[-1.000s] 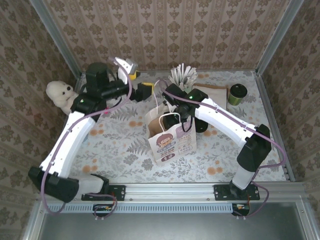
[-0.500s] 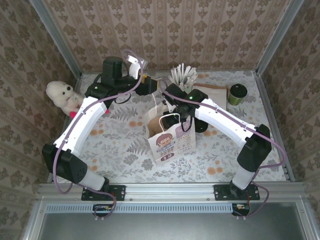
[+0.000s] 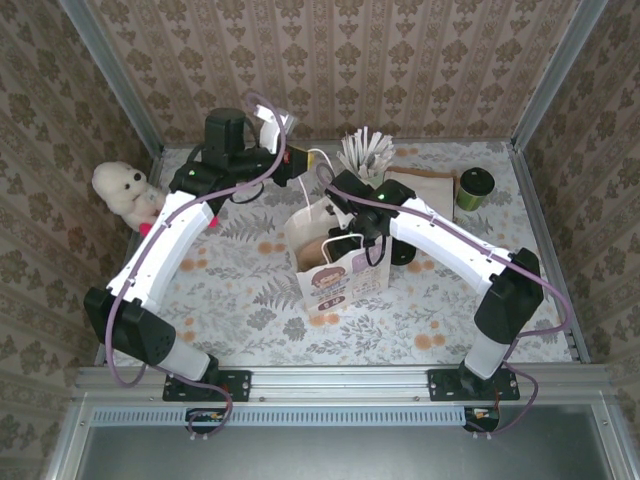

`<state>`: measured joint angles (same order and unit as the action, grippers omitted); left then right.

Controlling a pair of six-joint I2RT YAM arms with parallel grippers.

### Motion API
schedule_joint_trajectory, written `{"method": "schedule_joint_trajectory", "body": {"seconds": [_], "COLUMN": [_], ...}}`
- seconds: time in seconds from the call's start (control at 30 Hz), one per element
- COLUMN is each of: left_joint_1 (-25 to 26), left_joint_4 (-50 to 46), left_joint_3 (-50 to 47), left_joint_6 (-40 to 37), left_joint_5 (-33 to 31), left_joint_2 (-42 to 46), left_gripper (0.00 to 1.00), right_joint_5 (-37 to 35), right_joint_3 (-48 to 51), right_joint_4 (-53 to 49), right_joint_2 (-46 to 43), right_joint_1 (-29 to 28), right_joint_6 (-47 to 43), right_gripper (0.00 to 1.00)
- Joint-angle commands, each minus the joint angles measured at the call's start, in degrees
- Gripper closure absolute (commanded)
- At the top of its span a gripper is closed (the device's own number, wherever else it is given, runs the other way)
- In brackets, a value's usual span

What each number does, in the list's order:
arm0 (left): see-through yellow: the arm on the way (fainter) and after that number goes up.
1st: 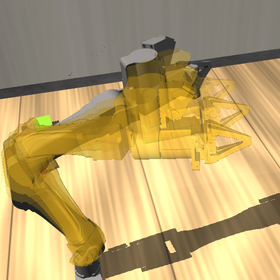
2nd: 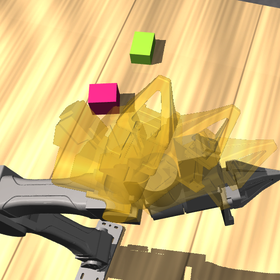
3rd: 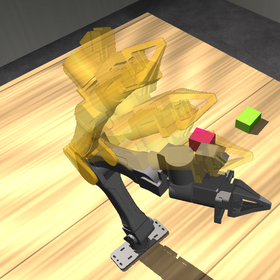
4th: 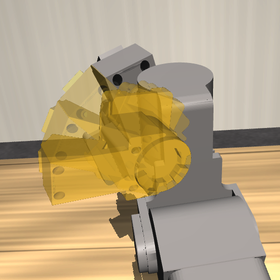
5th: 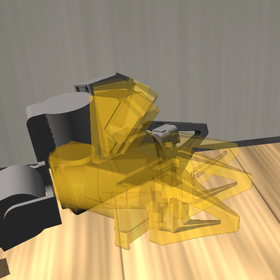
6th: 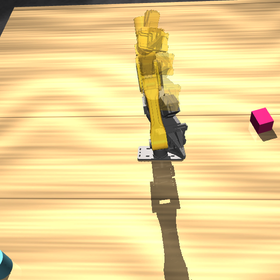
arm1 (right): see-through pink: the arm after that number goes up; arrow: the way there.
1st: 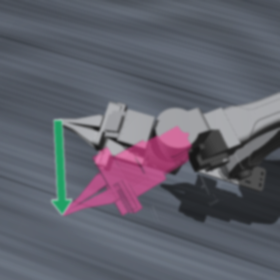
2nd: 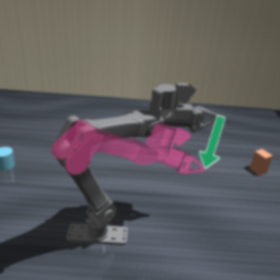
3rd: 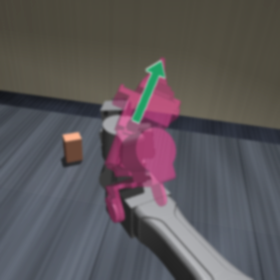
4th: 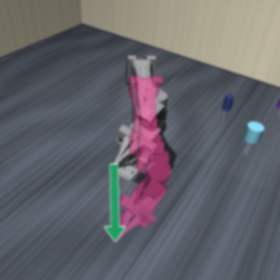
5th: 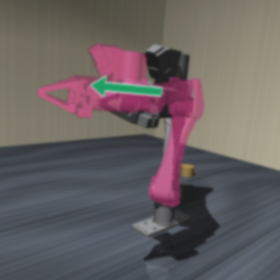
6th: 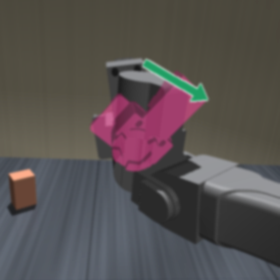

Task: Pack the takeout coffee

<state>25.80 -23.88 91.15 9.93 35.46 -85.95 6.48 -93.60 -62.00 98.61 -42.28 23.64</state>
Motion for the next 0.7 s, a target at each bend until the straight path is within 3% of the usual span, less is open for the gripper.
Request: {"method": "schedule_joint_trajectory", "body": {"seconds": [0.0, 0.4, 0.6, 0.67], "left_joint_1": [0.0, 2.6, 1.9, 1.3], "left_joint_4": [4.7, 3.3, 2.6, 4.5], "left_joint_3": [0.3, 1.3, 0.5, -2.1], "left_joint_6": [3.4, 4.1, 1.4, 0.7], "left_joint_5": [-0.5, 3.0, 1.8, 1.8], "left_joint_2": [0.7, -1.8, 0.4, 2.8], "left_gripper": [1.0, 1.0, 0.82, 0.7], "right_joint_5": [0.9, 5.2, 5.8, 5.8], "right_joint_3": [0.3, -5.9, -6.7, -6.6], "right_joint_4": [-6.0, -9.0, -8.9, -9.0], "right_joint_2": [0.8, 9.4, 9.6, 9.6], "right_joint_1": [-0.2, 1.2, 1.5, 1.5], "right_joint_6": [-1.5, 0.5, 0.9, 1.0], "right_gripper": [0.65, 0.66, 0.66, 0.66]}}
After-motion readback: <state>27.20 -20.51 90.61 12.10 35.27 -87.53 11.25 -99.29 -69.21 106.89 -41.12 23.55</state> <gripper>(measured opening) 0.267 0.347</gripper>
